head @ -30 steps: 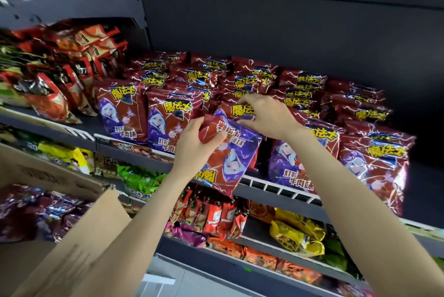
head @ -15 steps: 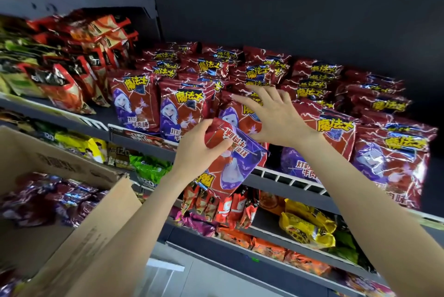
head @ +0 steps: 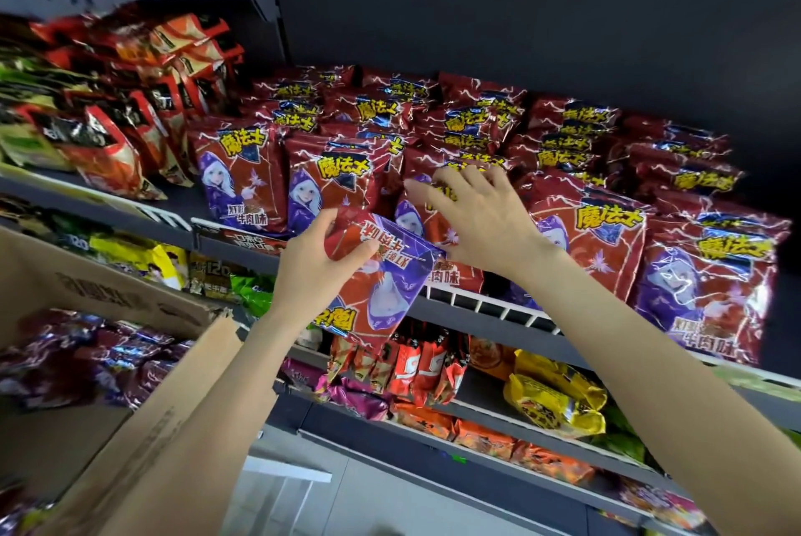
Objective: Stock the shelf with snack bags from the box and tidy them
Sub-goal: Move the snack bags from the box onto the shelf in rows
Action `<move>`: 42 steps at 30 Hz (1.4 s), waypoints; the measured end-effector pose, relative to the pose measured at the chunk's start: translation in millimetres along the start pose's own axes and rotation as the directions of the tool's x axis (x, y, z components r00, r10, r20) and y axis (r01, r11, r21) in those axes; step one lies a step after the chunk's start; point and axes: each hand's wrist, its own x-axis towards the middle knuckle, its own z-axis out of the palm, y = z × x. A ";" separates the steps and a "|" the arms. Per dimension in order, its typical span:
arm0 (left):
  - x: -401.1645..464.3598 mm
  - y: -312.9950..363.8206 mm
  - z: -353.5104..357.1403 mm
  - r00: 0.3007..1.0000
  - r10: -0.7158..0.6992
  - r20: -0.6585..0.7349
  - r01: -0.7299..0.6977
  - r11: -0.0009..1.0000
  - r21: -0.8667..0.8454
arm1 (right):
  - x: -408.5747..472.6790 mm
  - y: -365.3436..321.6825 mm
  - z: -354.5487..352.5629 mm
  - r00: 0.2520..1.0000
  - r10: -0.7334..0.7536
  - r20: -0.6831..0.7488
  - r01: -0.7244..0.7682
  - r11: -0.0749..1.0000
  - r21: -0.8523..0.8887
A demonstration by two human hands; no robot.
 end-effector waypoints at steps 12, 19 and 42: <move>14.9 57.6 -13.0 0.989 -0.044 -0.142 -0.045 0.822 -0.568 | -54.1 -14.4 -77.0 0.839 0.492 0.232 -0.352 0.166 0.921; 30.9 94.3 19.6 0.995 -0.076 -0.066 -0.008 0.602 -0.799 | -61.0 -13.0 -75.7 0.684 0.667 0.295 -0.446 0.063 0.893; 17.6 238.7 246.0 0.691 0.452 0.564 -0.717 0.526 0.456 | -204.4 278.2 -102.4 0.696 0.681 -0.230 -0.612 0.729 0.305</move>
